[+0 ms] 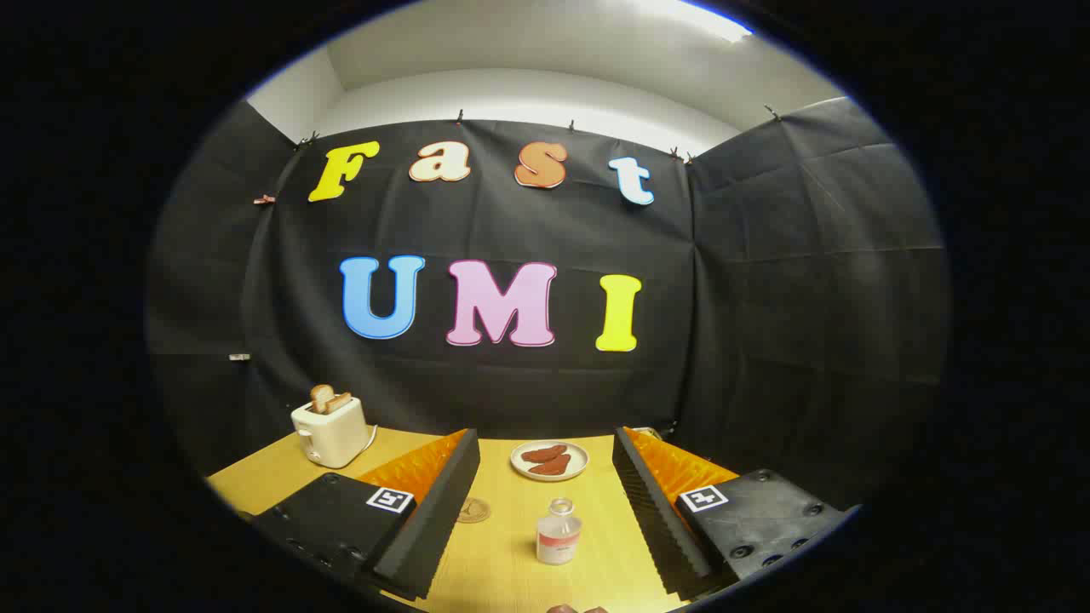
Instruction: Take the bottle from table, then pour the juice into the cup, finally place the bottle on the coaster
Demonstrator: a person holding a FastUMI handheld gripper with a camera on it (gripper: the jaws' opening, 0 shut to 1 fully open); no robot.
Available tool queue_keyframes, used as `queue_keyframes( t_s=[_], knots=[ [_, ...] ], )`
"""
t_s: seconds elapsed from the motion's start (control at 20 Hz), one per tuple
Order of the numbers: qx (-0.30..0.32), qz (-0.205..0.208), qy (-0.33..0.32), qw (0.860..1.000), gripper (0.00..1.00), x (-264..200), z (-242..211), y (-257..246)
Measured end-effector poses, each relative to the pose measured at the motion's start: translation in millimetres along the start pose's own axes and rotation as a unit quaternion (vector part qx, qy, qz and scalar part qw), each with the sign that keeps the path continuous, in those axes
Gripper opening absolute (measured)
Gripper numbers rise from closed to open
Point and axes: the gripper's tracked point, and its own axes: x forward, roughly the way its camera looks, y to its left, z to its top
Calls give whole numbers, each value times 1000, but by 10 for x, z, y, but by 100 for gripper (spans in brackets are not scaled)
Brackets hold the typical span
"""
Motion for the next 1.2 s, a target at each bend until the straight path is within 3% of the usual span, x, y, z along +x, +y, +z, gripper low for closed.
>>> queue_keyframes(
  t_s=[0.9, 1.2],
  knots=[
    [5, 47, -10, 999, 97, 185, -19, -121],
    [8, 59, 3, 998, 97, 293, -268, -163]
  ],
)
